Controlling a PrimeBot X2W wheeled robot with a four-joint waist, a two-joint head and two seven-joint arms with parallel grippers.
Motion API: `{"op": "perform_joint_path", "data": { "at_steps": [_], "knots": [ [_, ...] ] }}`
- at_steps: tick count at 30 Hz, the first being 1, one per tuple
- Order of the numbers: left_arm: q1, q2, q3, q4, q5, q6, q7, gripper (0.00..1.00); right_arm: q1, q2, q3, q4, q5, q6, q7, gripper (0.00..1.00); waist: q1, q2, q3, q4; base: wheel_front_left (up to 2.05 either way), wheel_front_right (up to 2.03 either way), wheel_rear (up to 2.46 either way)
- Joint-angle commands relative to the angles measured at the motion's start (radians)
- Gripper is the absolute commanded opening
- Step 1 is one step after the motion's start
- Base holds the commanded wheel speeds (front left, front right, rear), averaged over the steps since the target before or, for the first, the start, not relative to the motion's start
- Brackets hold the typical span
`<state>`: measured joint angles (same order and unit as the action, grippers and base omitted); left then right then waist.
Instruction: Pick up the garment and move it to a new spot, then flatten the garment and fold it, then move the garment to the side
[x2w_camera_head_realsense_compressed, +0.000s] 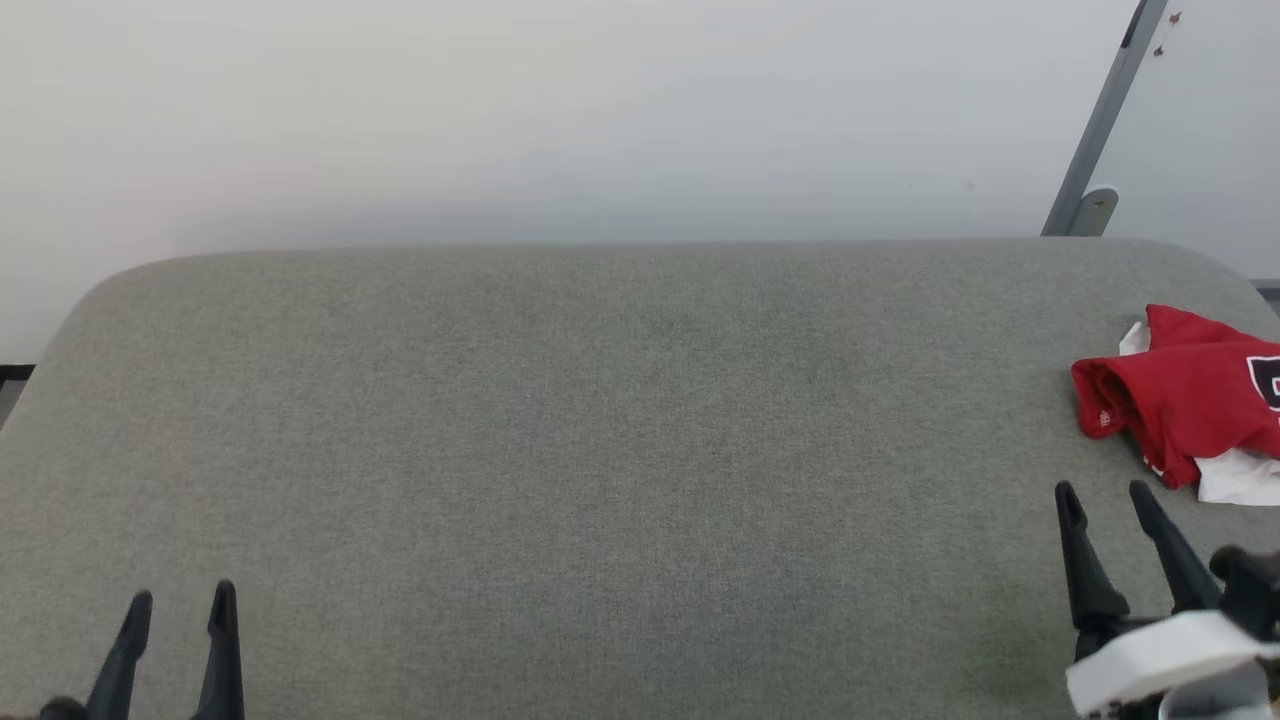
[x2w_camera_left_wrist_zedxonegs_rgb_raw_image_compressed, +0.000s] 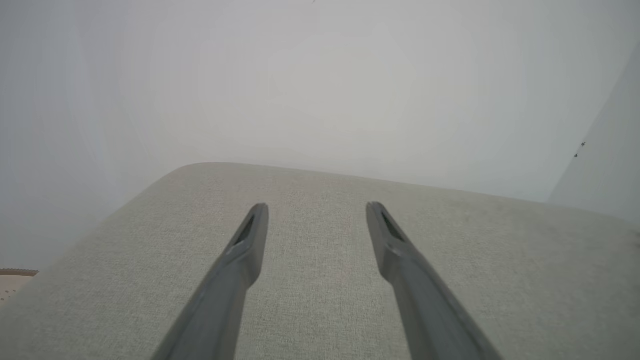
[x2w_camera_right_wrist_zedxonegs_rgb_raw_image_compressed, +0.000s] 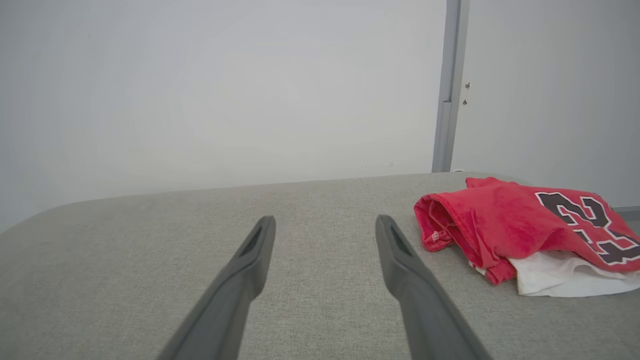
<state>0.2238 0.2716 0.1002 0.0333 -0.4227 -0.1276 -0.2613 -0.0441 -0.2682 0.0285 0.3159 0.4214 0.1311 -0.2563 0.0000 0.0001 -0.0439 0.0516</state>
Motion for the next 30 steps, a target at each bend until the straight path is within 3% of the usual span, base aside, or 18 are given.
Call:
{"op": "perform_joint_path", "data": {
  "at_steps": [1,14,30],
  "knots": [
    [0.02,-0.004,0.002,-0.003,-0.01,-0.003,-0.005,1.0,0.03,0.015,-0.01,-0.022,-0.002,-0.001,-0.007,1.0,0.0,-0.0001,-0.006,0.001,0.0,0.0,0.0],
    [0.029,-0.001,-0.027,0.003,-0.014,-0.003,-0.005,1.0,0.146,0.09,-0.037,-0.134,-0.026,-0.001,-0.008,1.0,0.0,-0.0001,-0.016,-0.001,0.0,0.0,0.0],
    [0.015,0.003,-0.046,-0.012,-0.009,-0.004,-0.005,1.0,0.174,0.118,-0.036,-0.184,-0.041,-0.001,0.014,1.0,0.0,-0.0001,-0.011,-0.005,0.0,0.0,0.0]
  ]
}}
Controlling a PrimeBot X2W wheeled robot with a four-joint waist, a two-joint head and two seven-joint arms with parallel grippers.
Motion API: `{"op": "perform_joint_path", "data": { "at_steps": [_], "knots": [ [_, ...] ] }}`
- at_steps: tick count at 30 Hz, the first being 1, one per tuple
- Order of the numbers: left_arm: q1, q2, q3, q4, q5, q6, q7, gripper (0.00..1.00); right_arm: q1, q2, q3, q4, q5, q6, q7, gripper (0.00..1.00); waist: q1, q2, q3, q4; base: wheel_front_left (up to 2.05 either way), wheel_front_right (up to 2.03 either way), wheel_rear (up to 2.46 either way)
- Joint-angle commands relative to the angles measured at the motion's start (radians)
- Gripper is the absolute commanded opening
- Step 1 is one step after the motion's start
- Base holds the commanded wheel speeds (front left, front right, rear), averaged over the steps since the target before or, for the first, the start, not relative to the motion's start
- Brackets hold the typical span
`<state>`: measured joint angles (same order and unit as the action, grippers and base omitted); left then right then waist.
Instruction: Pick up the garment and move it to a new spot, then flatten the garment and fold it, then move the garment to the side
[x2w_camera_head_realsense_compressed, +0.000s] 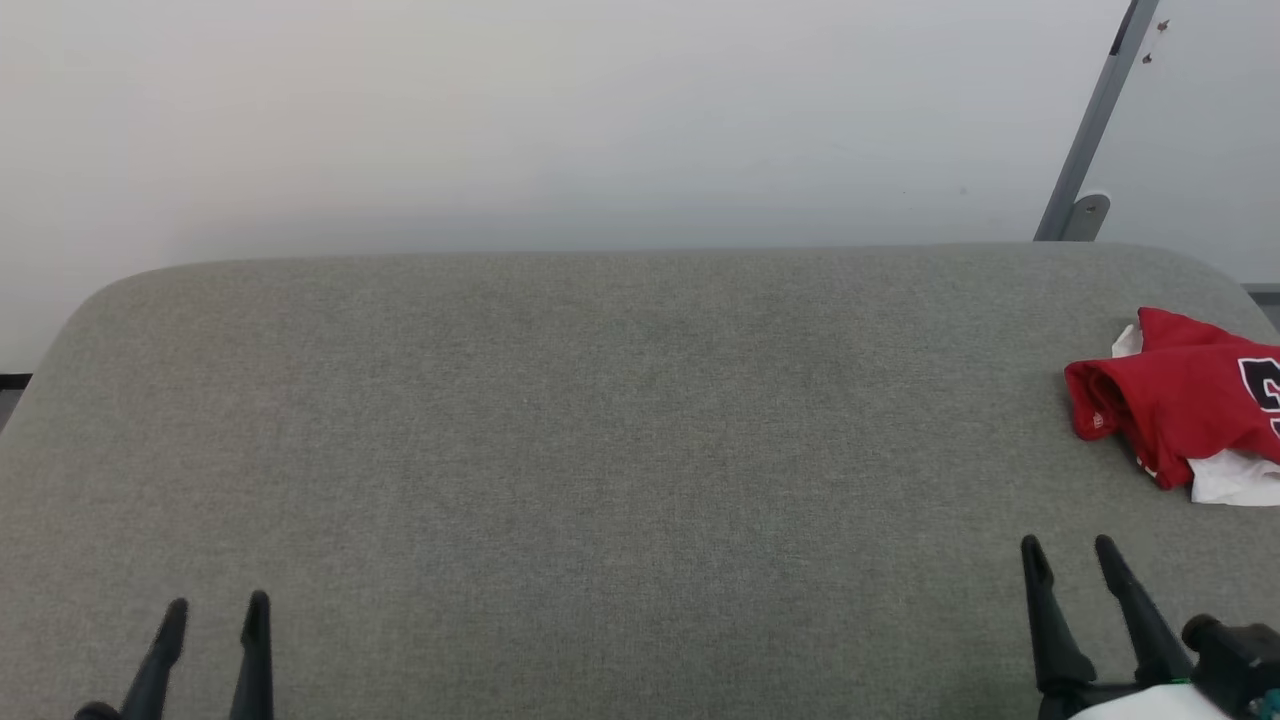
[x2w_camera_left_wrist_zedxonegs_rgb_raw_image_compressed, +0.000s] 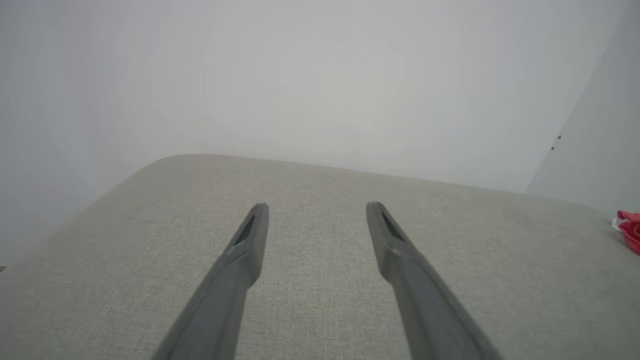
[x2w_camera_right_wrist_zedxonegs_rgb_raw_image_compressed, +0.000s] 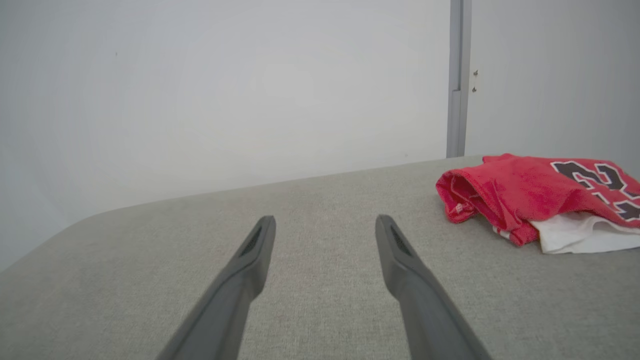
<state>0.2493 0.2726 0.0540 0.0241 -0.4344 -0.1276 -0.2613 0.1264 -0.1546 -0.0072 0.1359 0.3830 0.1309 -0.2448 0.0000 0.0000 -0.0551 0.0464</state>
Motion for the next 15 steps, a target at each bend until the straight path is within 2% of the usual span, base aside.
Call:
{"op": "perform_joint_path", "data": {
  "at_steps": [1,5,15],
  "knots": [
    [0.0,0.001,-0.001,-0.001,0.0,0.0,0.0,0.0,0.0,0.0,0.001,-0.001,0.0,0.0,0.002,0.0,0.0,0.0,0.0,0.0,0.0,0.0,0.0],
    [0.004,-0.024,-0.01,0.029,-0.008,0.0,0.005,0.0,0.009,0.007,0.005,0.026,0.01,0.0,0.009,0.0,0.0,0.0,0.001,0.0,0.0,0.0,0.0],
    [-0.046,-0.047,-0.003,0.055,-0.171,0.0,0.052,0.0,-0.025,0.02,-0.01,0.036,0.177,0.0,0.056,0.0,0.0,0.0,0.005,-0.004,0.0,0.0,0.0]
  ]
}}
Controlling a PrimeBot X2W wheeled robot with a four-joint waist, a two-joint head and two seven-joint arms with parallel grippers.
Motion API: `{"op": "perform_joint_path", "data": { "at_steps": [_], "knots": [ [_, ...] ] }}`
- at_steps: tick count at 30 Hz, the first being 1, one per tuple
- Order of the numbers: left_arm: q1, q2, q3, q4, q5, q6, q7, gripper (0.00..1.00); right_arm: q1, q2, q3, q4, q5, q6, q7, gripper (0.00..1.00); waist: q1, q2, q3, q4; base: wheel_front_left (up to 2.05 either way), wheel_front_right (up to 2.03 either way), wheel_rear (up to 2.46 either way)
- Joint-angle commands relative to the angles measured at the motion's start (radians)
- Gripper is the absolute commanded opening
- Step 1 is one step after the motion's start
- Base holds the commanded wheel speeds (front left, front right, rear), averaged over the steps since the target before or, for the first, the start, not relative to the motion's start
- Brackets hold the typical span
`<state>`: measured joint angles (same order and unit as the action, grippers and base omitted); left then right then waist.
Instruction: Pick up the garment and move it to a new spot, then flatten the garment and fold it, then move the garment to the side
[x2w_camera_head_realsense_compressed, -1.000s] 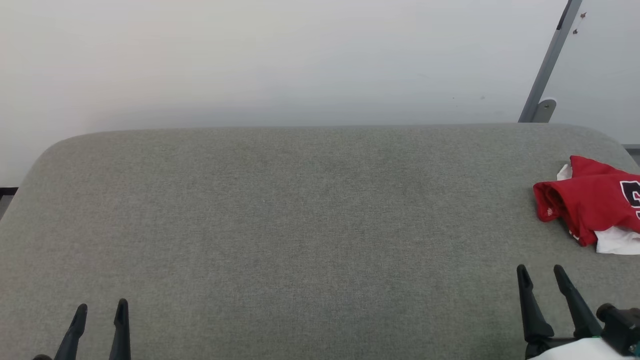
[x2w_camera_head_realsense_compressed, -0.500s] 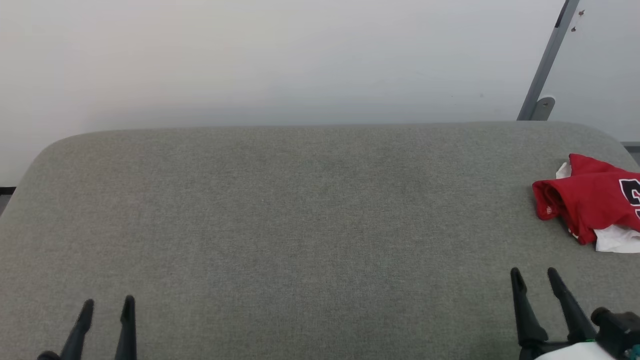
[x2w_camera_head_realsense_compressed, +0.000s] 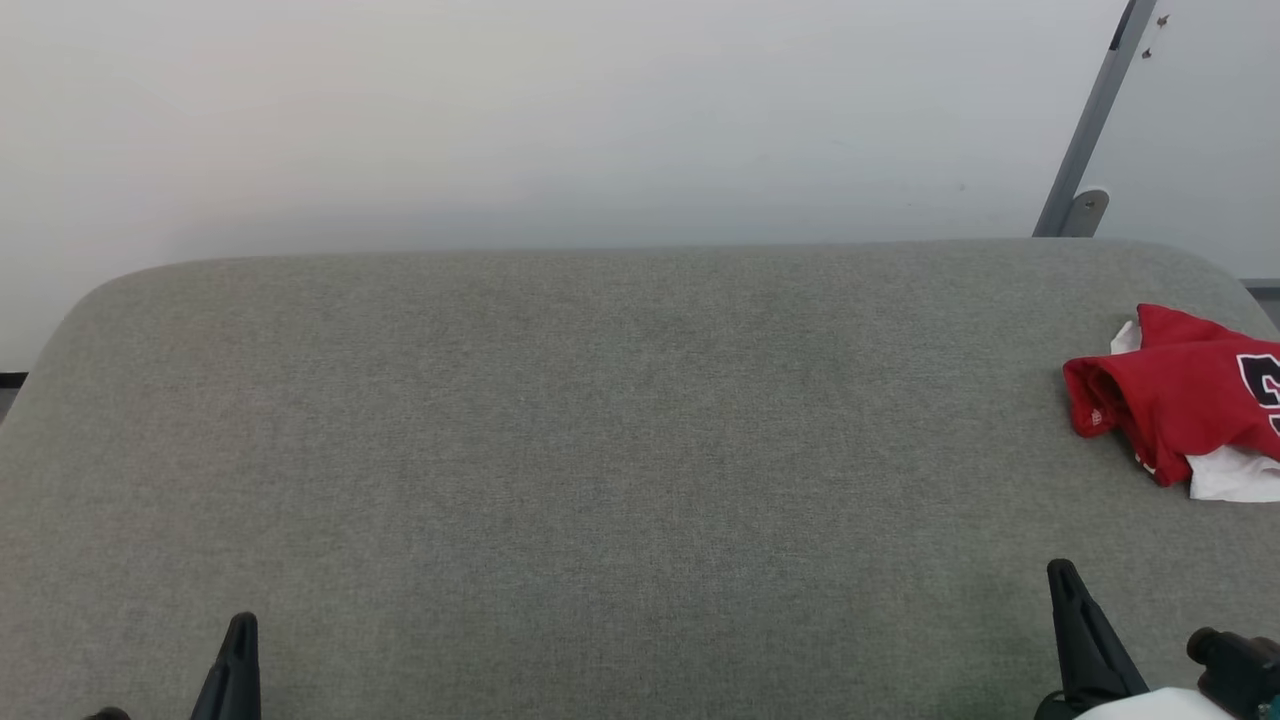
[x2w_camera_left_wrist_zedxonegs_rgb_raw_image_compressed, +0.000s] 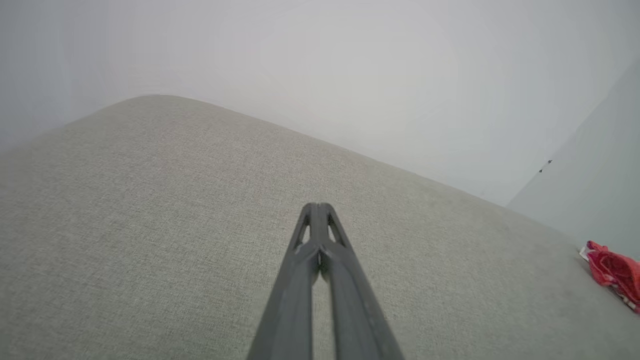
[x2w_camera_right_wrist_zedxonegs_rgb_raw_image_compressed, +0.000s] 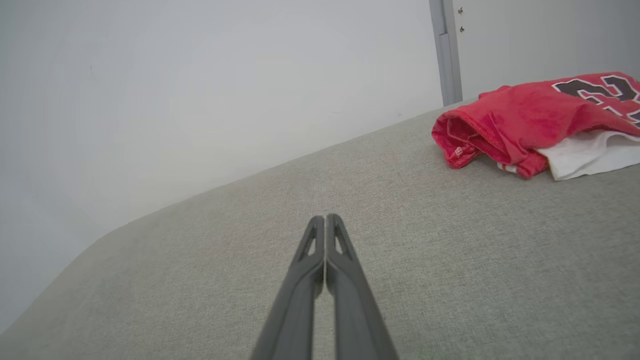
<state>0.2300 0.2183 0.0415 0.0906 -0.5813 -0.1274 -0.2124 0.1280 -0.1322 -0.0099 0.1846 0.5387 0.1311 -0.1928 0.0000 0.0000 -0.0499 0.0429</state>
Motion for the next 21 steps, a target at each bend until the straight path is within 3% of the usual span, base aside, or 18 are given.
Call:
{"op": "perform_joint_path", "data": {
  "at_steps": [1,21],
  "knots": [
    [-0.031,0.005,0.01,-0.008,-0.04,0.0,0.008,0.0,-0.03,-0.001,-0.009,-0.011,0.037,0.0,0.009,0.0,0.0,0.0,0.001,0.0,0.0,0.0,0.0],
    [-0.117,-0.037,0.022,0.036,-0.308,-0.002,0.089,0.0,-0.088,0.021,-0.035,0.007,0.313,0.0,0.089,0.0,0.0,0.0,0.01,-0.008,0.0,0.0,0.0]
  ]
}}
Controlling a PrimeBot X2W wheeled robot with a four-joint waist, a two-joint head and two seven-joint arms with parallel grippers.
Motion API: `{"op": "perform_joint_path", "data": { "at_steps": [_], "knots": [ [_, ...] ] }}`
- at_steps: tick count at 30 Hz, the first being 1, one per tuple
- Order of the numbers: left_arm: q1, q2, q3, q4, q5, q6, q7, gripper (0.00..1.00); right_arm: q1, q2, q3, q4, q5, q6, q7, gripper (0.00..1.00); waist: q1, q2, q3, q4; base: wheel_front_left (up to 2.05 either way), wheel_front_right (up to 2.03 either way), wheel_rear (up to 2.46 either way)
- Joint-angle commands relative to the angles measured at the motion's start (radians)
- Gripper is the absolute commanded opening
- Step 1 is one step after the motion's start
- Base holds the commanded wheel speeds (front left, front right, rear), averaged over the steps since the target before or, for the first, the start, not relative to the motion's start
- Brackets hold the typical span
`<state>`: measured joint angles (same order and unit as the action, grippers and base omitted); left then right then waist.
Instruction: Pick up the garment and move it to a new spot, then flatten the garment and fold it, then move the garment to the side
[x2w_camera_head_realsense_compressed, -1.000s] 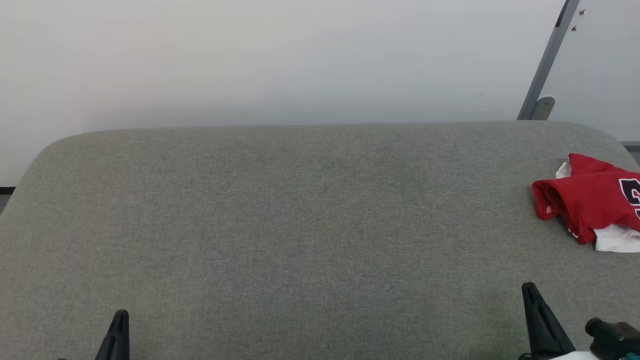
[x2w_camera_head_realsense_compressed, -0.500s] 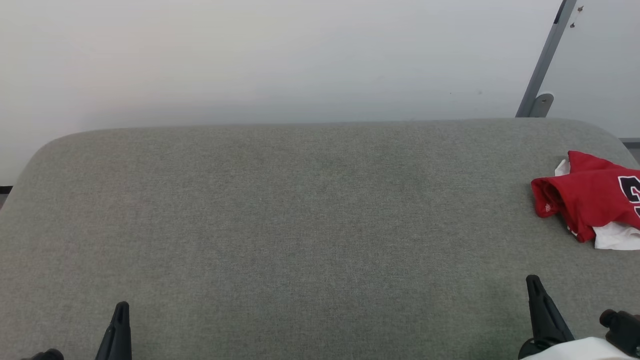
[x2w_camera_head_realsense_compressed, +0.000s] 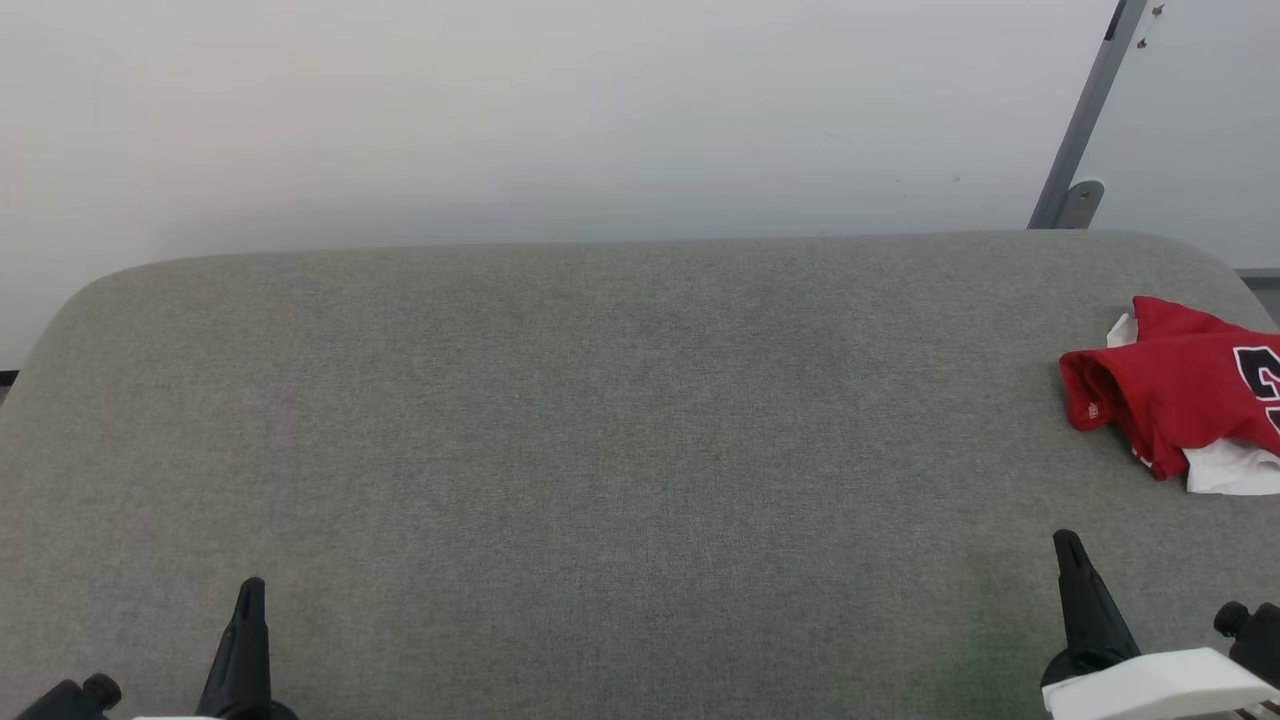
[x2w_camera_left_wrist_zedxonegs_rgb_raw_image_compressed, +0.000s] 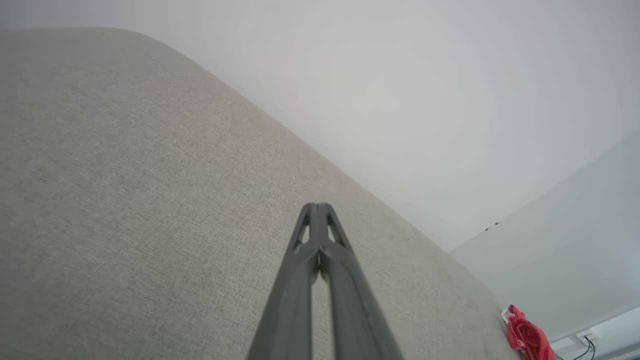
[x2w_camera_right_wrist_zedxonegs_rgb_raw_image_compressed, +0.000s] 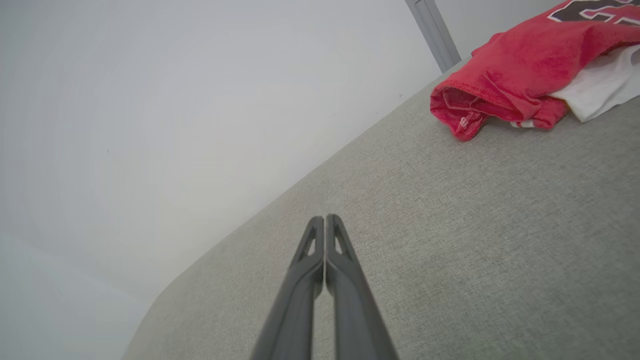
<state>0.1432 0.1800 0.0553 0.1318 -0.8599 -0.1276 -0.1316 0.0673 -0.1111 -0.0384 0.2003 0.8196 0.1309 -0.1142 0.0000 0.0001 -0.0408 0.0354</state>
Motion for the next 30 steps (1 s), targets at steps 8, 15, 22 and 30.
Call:
{"op": "perform_joint_path", "data": {
  "at_steps": [8,15,22,30],
  "knots": [
    [-0.055,-0.011,0.012,0.006,-0.11,-0.002,0.033,0.0,-0.044,0.006,-0.014,-0.003,0.115,0.0,0.034,0.0,0.0,-0.0001,0.004,-0.003,0.0,0.0,0.0],
    [-0.081,-0.026,0.017,0.02,-0.195,-0.002,0.06,0.0,-0.062,0.014,-0.022,0.003,0.202,0.0,0.06,0.0,0.0,-0.0001,0.008,-0.006,0.0,0.0,0.0],
    [-0.103,-0.036,0.021,0.031,-0.262,-0.002,0.081,0.0,-0.077,0.02,-0.029,0.007,0.274,0.0,0.08,0.0,0.0,-0.0001,0.011,-0.009,0.0,0.0,0.0],
    [-0.126,-0.049,0.026,0.043,-0.335,-0.003,0.105,0.0,-0.093,0.026,-0.036,0.012,0.349,0.0,0.102,0.0,0.0,-0.0001,0.014,-0.012,0.0,0.0,0.0]
  ]
}}
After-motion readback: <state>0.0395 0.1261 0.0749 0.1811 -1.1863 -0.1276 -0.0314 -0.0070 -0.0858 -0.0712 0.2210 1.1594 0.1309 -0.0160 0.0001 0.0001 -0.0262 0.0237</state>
